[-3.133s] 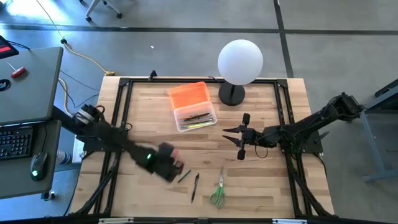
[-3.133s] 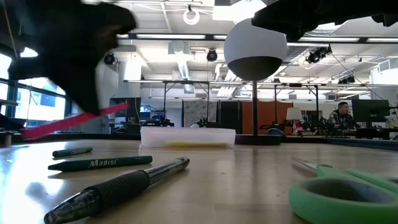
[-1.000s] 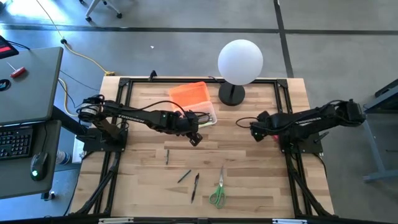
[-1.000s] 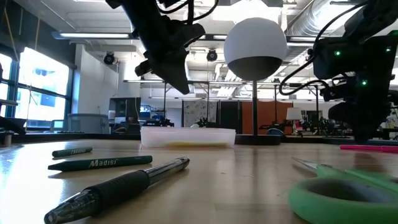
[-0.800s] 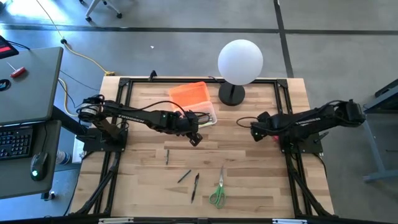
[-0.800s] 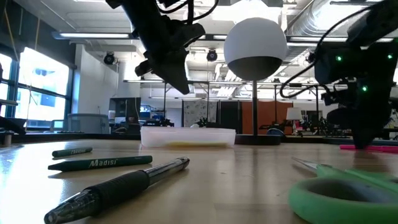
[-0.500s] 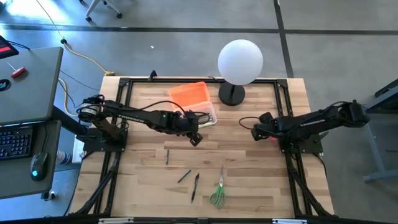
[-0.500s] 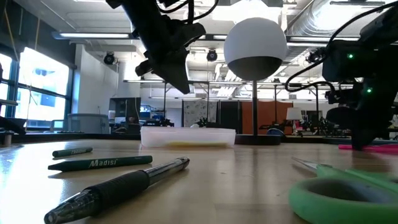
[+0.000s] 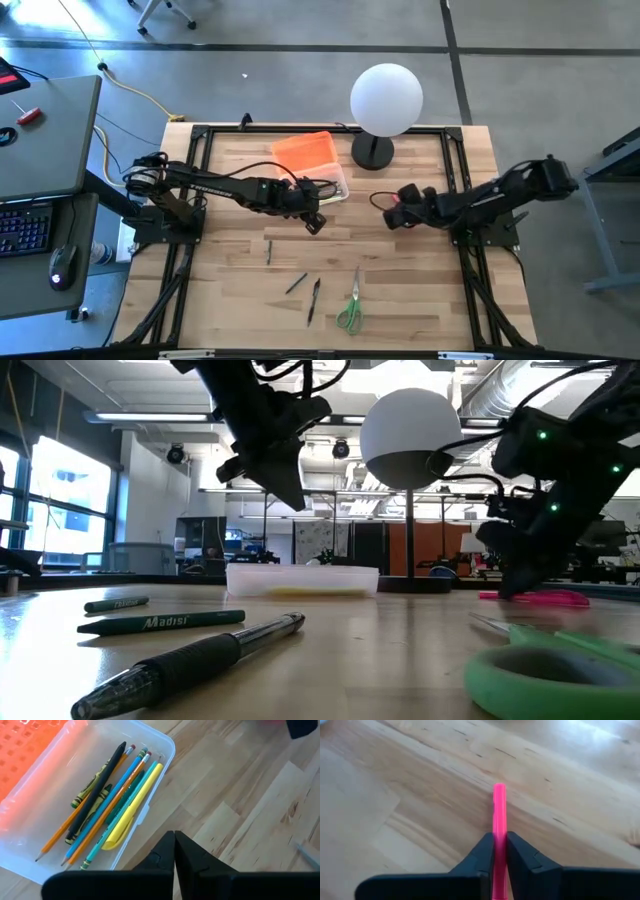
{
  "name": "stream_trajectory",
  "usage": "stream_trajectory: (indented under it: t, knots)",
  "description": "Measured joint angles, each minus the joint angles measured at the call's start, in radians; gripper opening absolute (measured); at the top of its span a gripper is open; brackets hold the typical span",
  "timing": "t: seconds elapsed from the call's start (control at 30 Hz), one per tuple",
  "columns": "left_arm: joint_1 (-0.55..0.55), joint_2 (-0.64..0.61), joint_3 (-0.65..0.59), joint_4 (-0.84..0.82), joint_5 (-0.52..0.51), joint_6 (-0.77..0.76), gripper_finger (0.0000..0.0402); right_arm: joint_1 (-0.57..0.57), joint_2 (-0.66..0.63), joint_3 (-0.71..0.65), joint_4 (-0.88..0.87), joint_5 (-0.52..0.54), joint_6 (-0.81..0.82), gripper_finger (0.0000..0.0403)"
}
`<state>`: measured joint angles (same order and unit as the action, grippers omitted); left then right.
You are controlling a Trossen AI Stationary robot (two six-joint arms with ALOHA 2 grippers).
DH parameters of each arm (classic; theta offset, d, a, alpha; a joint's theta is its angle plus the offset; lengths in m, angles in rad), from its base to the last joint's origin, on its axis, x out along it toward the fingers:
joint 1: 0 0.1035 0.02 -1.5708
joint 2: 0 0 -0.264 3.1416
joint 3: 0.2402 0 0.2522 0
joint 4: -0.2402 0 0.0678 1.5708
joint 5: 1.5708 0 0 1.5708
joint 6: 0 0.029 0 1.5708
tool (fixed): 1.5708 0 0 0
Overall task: Pick & place school supplies into a supply box
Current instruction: Put the pink pen into the transparent supply box
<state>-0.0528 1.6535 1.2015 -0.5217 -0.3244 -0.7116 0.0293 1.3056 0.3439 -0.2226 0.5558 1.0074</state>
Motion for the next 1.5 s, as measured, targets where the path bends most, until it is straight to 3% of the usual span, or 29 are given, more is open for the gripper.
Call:
stream_trajectory:
  t: [0.3, 0.57, 0.83, 1.0, 1.13, 1.27, 1.5]
  knots:
    - [0.000, 0.000, 0.000, 0.004, 0.001, -0.020, 0.0044, 0.014, 0.183, 0.001, 0.150, 0.115, -0.026, 0.0043]
    - [0.000, 0.000, 0.000, 0.004, 0.001, -0.026, 0.0044, 0.030, 0.187, -0.001, 0.185, 0.132, -0.066, 0.0078]
    - [0.000, 0.000, 0.000, 0.005, 0.000, -0.035, 0.0044, 0.030, 0.194, -0.001, 0.193, 0.141, -0.065, 0.0082]
    - [0.000, 0.000, 0.000, 0.005, 0.000, -0.052, 0.0044, 0.032, 0.243, 0.001, 0.203, 0.173, 0.015, 0.0083]
    - [0.000, 0.000, 0.000, 0.006, 0.000, -0.052, 0.0044, 0.035, 0.292, 0.001, 0.241, 0.218, -0.009, 0.0064]
    - [0.000, 0.000, 0.000, 0.006, 0.000, -0.052, 0.0044, 0.033, 0.294, -0.001, 0.292, 0.223, -0.096, 0.0015]
    - [-0.001, -0.014, 0.061, -0.006, 0.026, -0.013, 0.0044, 0.032, 0.262, 0.040, 0.346, 0.188, -0.246, 0.0015]
